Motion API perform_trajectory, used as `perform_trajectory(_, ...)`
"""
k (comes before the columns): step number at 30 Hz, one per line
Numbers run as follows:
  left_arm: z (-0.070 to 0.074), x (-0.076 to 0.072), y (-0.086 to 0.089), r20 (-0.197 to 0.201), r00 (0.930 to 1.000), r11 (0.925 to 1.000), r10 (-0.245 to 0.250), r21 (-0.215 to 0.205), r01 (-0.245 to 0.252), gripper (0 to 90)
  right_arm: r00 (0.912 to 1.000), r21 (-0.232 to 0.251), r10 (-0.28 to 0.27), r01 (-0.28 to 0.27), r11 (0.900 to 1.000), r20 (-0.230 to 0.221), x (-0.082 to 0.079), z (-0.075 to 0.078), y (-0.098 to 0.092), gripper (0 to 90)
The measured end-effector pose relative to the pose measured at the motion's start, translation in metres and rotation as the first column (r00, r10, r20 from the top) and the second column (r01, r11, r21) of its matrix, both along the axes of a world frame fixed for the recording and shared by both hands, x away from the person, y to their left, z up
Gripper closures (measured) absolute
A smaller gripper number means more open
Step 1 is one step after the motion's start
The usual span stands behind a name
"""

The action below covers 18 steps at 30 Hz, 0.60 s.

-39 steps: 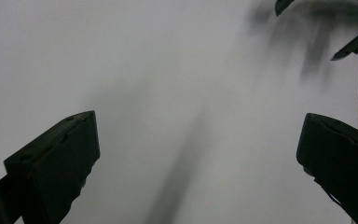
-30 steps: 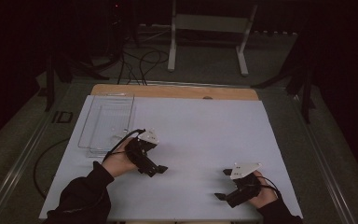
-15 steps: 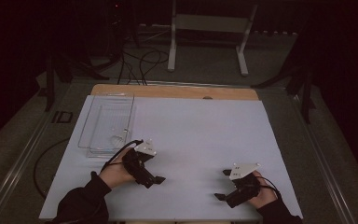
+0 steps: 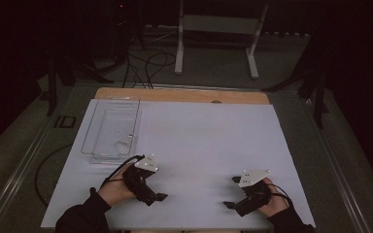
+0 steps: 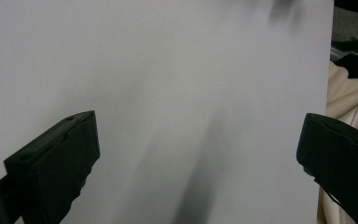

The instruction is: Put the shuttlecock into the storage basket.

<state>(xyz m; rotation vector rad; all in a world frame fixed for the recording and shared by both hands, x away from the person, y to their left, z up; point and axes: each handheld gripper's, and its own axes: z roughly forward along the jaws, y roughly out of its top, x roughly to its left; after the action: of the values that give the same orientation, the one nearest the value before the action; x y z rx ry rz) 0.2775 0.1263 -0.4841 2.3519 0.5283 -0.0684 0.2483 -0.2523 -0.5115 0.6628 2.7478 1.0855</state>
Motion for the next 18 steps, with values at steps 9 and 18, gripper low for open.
perform_trajectory(9, -0.006, -0.010, 0.012, 0.001, 1.0000, 0.9999, 0.010, -0.004, -0.010, 0.1, 1.0000, -0.003, 0.001, -0.001, 1.000, 0.002, 0.000, -0.001, 0.000, 9.1)
perform_trajectory(18, -0.014, -0.017, 0.028, -0.005, 0.9992, 0.9990, 0.039, -0.022, -0.039, 0.1, 1.0000, -0.006, -0.002, 0.002, 1.000, 0.000, 0.000, -0.001, -0.001, 9.1)
